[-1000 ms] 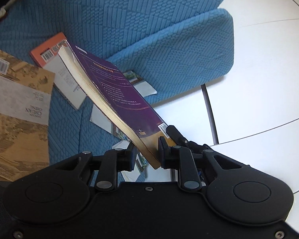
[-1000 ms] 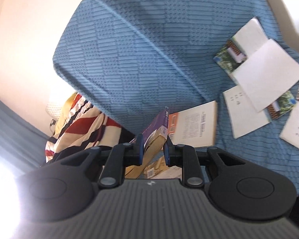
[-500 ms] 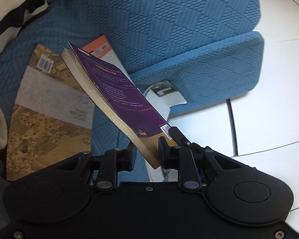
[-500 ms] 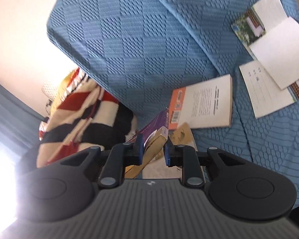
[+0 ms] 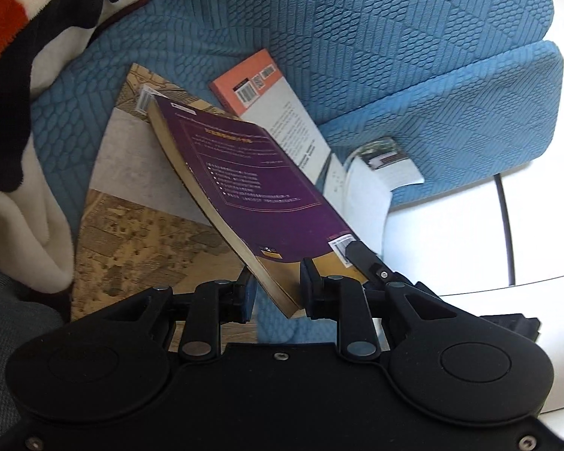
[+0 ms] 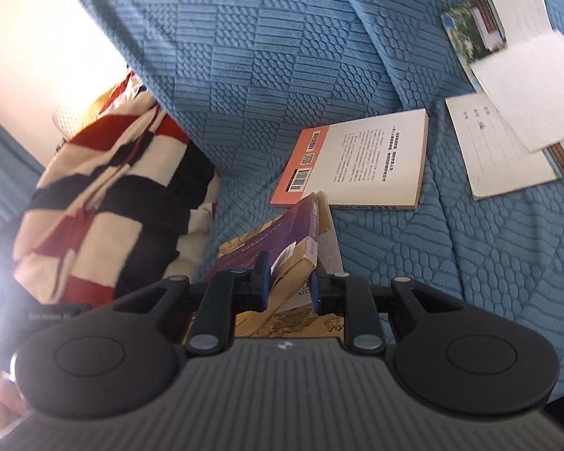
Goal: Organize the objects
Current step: 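Lower the purple book with the left gripper onto the tan book, then open the left gripper and release the purple book on the tan book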
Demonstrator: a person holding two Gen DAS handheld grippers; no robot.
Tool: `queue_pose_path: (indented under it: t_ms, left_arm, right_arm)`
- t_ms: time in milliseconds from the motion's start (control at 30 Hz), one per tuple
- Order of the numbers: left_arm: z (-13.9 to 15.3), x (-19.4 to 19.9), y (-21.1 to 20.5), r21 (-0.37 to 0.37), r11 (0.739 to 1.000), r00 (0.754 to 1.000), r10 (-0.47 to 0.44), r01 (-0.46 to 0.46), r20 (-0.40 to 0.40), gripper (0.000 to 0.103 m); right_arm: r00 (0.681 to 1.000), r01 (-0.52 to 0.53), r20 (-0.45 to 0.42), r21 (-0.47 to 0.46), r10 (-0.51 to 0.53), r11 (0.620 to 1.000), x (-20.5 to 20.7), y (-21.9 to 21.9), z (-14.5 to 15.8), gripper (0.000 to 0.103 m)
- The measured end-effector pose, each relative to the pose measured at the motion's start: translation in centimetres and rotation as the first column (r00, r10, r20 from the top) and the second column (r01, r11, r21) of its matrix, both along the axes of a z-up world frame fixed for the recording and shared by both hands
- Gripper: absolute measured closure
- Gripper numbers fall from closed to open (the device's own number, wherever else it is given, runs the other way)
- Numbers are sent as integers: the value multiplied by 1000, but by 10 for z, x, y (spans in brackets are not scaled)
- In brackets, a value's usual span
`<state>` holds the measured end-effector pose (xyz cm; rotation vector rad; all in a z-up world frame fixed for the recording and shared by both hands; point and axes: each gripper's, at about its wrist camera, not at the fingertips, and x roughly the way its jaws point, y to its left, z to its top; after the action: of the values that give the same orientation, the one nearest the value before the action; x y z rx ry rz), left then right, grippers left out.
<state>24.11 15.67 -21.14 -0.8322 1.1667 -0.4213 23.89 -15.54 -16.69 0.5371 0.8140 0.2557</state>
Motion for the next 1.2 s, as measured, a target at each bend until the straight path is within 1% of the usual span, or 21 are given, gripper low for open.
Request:
queue_pose_path:
  t_ms: [100, 200, 333, 467, 567, 633, 700, 733, 767, 833, 900, 967, 1000, 1033, 1067, 1100, 1167, 1200]
  left_arm:
    - [0, -1, -3, 46, 999, 1000, -15, 15, -3, 80]
    - [0, -3, -8, 112, 993, 999, -35, 35, -7, 78]
    - [4, -8, -22, 248, 966, 997, -81, 75, 15, 77]
    - [-4, -8, -29, 294, 951, 996, -92, 94, -20, 75]
    - [-12, -7, -35, 338, 933, 993, -110, 120, -48, 71]
    - [-17, -6, -38, 376, 916, 990, -127, 141, -62, 64]
    - [-19, -6, -41, 426, 893, 989, -127, 147, -77, 64]
    - [-19, -6, -42, 441, 886, 989, -126, 146, -73, 61]
    - [-18, -6, -42, 445, 884, 989, -127, 145, -70, 57]
    - [-15, -6, -42, 449, 882, 990, -129, 143, -62, 44]
    - [-10, -6, -42, 466, 874, 991, -129, 136, -47, 37]
    - [-7, -6, -42, 477, 870, 992, -125, 126, -34, 34]
    - [-5, -5, -41, 482, 868, 992, -122, 121, -30, 32]
    - [-3, -4, -41, 485, 867, 993, -118, 113, -19, 26]
    - [0, -4, -41, 488, 867, 993, -116, 101, 0, 23]
    - [2, -4, -41, 493, 865, 993, -117, 92, 19, 22]
    - [3, 0, -42, 513, 854, 993, -118, 88, 26, 22]
    - [2, 2, -42, 518, 851, 993, -118, 88, 25, 22]
  right_arm:
    - [1000, -7, 5, -24, 7, 1000, -4, 5, -3, 79]
    - [1000, -7, -8, -20, 7, 1000, -9, 6, -11, 79]
    - [999, -13, -48, 12, 13, 1000, -16, 6, -25, 79]
    - [997, -11, -73, 22, 13, 1000, -22, 7, -37, 78]
    - [995, -8, -98, 27, 10, 1000, -24, 7, -46, 77]
    - [993, -13, -115, 33, 17, 999, -24, 6, -51, 76]
    - [991, -19, -128, 46, 25, 999, -25, 5, -54, 76]
    - [991, -23, -130, 52, 30, 998, -26, 4, -54, 76]
    - [989, -32, -140, 45, 38, 998, -26, 4, -53, 76]
    - [987, -52, -151, 18, 54, 999, -26, 5, -53, 74]
    - [986, -73, -150, 36, 77, 997, -27, 2, -53, 73]
    - [984, -101, -147, 19, 103, 995, -29, 2, -52, 69]
    - [983, -111, -150, -9, 108, 994, -30, 2, -51, 64]
    - [982, -120, -153, -43, 112, 992, -31, 3, -50, 57]
    - [982, -126, -153, -69, 115, 990, -31, 3, -50, 55]
    - [982, -133, -142, -71, 122, 989, -33, 1, -49, 54]
    - [983, -139, -127, -45, 133, 989, -35, -3, -48, 49]
    - [984, -141, -118, -40, 136, 989, -34, -4, -46, 43]
